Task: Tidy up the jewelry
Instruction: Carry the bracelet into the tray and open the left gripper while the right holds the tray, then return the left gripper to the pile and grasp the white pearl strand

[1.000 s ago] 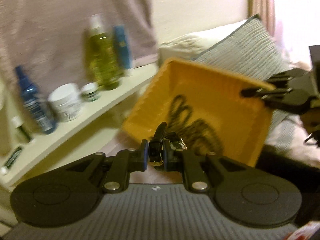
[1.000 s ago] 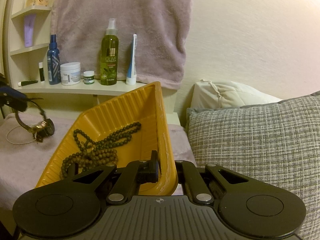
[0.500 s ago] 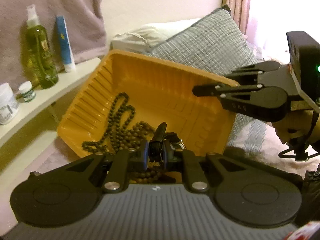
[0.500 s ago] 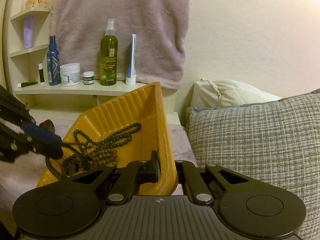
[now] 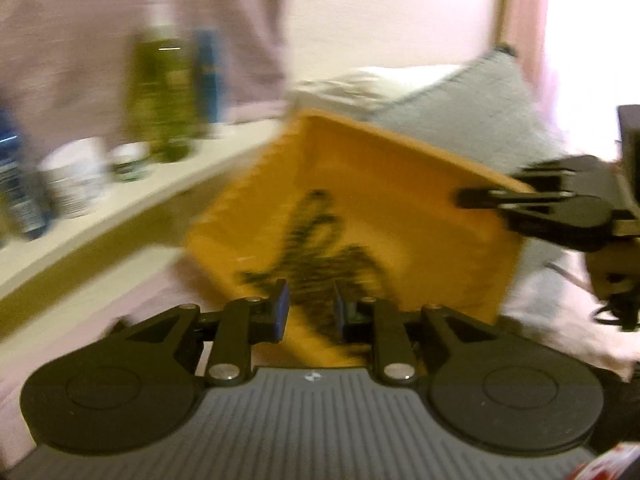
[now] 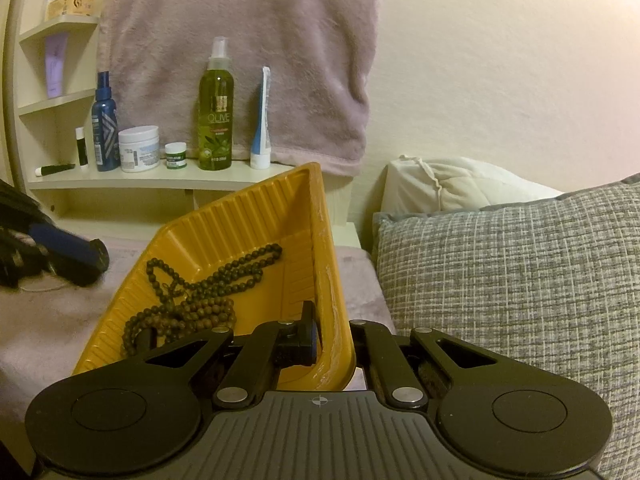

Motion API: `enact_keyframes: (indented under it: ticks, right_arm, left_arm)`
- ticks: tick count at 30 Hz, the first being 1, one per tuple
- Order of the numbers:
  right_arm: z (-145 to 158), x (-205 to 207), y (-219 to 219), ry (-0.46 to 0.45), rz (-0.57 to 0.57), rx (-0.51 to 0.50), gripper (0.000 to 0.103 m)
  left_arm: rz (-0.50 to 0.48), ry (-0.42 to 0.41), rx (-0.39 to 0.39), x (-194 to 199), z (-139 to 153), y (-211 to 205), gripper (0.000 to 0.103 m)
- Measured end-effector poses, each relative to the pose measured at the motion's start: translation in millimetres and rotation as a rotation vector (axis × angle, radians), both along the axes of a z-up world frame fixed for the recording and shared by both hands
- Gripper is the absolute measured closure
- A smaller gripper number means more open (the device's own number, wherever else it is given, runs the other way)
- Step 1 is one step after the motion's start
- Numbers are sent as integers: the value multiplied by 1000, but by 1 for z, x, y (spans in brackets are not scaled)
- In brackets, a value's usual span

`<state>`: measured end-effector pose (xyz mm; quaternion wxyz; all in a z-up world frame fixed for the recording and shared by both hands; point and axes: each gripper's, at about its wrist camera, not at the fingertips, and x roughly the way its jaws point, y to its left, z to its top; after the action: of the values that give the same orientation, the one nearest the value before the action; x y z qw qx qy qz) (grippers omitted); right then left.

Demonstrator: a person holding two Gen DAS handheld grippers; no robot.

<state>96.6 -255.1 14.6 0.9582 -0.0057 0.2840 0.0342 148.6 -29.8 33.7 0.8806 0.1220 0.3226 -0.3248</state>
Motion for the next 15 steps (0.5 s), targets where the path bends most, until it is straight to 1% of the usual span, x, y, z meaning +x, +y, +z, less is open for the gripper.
enact_keyframes:
  ticks: [3, 7, 11, 15]
  right_arm:
    - [0, 0, 0, 0, 1, -1, 98]
    - [-1, -1, 0, 1, 0, -5, 98]
    - [-1, 0, -1, 2, -3, -8, 98]
    - [-2, 0, -1, 4, -4, -12, 98]
  left_arm:
    - [151, -33, 30, 4, -3, 37, 79]
    - [313, -38, 61, 6, -11, 80, 78]
    - [417, -37, 57, 6, -18, 112, 74]
    - [457, -42, 49, 1, -26, 124, 73]
